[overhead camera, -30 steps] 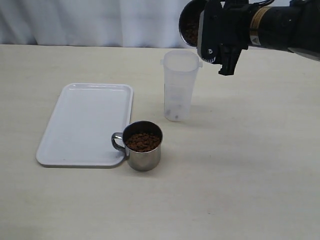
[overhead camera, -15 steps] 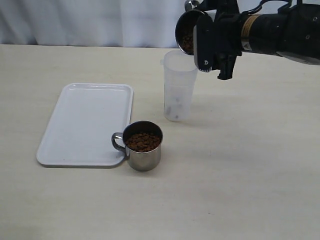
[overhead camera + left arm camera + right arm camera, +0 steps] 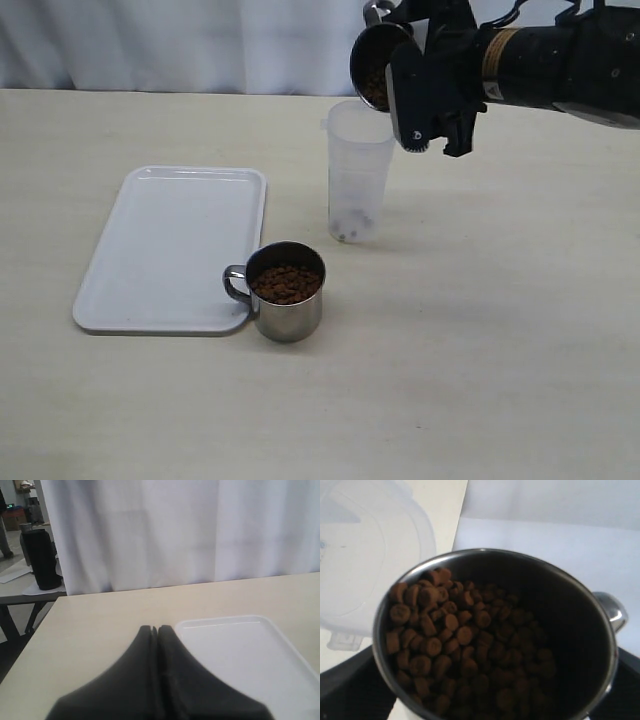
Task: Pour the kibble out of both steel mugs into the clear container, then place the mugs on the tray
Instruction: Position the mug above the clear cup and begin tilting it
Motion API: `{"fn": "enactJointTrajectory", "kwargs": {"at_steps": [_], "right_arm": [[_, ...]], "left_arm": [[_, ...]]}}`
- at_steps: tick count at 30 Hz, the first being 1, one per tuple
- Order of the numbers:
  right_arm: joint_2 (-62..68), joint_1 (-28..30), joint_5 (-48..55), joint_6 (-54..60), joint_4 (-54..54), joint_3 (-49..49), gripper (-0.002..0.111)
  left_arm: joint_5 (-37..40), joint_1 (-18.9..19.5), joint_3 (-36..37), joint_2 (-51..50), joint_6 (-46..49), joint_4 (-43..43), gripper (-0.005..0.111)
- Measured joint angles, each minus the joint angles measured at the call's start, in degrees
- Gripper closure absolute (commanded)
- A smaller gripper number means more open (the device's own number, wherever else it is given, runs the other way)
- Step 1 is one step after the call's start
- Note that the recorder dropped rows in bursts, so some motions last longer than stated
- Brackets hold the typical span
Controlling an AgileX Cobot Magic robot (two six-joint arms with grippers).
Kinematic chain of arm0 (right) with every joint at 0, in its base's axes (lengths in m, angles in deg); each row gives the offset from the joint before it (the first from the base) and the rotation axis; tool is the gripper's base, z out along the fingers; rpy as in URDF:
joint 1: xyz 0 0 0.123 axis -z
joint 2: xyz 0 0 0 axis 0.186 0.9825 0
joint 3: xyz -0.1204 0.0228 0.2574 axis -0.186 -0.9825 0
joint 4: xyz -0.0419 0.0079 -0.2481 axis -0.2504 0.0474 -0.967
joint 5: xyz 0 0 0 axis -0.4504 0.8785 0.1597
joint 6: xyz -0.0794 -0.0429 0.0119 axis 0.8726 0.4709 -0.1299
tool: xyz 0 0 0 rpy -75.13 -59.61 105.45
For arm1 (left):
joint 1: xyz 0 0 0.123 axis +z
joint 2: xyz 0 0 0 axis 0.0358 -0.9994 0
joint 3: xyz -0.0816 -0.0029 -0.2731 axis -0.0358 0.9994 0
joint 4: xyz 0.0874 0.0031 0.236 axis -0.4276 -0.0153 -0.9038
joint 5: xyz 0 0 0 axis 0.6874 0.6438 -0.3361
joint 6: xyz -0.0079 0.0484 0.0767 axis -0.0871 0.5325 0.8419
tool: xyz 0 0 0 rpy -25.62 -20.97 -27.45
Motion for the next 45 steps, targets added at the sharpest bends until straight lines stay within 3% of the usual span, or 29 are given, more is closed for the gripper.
{"fn": "enactJointTrajectory", "kwargs": {"at_steps": [45], "right_arm": [[2.7,0.0,1.7,8.4,2.0,2.8,0.104]], "left_arm": [[0.0,0.0,0.0,0.0,0.0,0.0,0.107]]}}
